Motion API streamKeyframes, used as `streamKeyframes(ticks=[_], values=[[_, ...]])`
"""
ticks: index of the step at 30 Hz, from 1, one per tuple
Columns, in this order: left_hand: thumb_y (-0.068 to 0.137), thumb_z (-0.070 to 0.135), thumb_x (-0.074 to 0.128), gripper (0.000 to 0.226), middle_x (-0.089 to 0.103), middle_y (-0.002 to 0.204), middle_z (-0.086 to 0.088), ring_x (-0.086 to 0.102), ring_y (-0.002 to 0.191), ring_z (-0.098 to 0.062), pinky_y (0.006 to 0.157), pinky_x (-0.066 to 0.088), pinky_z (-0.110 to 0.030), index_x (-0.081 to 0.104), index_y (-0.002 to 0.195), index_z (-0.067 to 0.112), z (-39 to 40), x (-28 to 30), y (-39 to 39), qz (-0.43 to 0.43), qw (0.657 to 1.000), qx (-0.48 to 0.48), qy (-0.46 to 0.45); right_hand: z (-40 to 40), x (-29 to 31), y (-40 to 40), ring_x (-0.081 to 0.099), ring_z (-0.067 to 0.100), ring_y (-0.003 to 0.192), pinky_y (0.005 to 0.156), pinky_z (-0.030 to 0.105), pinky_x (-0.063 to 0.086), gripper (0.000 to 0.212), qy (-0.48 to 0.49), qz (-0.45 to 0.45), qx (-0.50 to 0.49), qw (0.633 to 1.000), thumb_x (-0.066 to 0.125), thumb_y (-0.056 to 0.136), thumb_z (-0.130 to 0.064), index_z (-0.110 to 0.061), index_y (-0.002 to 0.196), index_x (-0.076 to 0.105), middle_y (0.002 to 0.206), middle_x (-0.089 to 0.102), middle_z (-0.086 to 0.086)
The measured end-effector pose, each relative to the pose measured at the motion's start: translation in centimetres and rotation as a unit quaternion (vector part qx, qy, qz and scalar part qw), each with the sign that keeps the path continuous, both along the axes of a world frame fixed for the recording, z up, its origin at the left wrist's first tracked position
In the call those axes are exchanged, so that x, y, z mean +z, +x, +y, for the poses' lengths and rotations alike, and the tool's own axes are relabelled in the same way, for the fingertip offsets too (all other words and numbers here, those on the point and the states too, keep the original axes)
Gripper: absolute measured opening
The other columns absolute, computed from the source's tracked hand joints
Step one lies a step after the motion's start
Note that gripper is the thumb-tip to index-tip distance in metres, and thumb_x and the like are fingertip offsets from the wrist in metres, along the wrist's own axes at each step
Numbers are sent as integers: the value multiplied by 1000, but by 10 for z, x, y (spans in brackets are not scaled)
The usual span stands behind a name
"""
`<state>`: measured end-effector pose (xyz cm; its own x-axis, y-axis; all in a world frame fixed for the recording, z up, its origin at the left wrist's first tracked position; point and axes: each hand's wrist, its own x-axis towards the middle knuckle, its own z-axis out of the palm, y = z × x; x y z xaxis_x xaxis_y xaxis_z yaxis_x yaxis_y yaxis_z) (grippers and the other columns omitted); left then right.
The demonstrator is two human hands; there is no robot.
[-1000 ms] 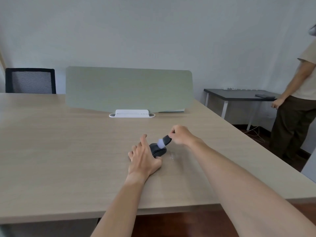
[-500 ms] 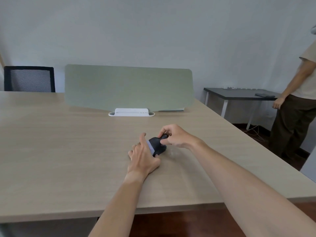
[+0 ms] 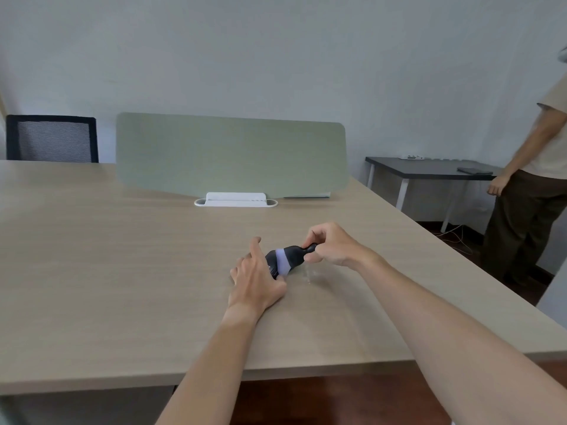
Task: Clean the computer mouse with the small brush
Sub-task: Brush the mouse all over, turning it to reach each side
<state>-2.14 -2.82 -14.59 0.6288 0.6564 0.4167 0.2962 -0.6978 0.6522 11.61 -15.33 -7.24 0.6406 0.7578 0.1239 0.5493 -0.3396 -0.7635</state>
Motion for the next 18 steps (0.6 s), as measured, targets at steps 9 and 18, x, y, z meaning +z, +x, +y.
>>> streamKeyframes(ticks=[9, 18], values=[[71, 31, 64, 84, 56, 111, -6, 51, 115, -32, 98, 33, -39, 21, 142, 17, -2, 0, -2, 18, 1000, -8, 10, -3, 12, 5, 49, 8, 58, 47, 11, 34, 13, 27, -135, -75, 988, 69, 75, -7, -20, 72, 65, 61, 57, -7], [67, 26, 62, 82, 56, 104, 1, 52, 115, -31, 97, 33, -39, 24, 139, 19, -1, 2, -4, 12, 1000, -19, -9, 24, 5, -15, 56, 10, 67, 60, 20, 41, 9, 27, -38, -38, 998, 69, 78, -14, -22, 75, 70, 70, 64, -4]])
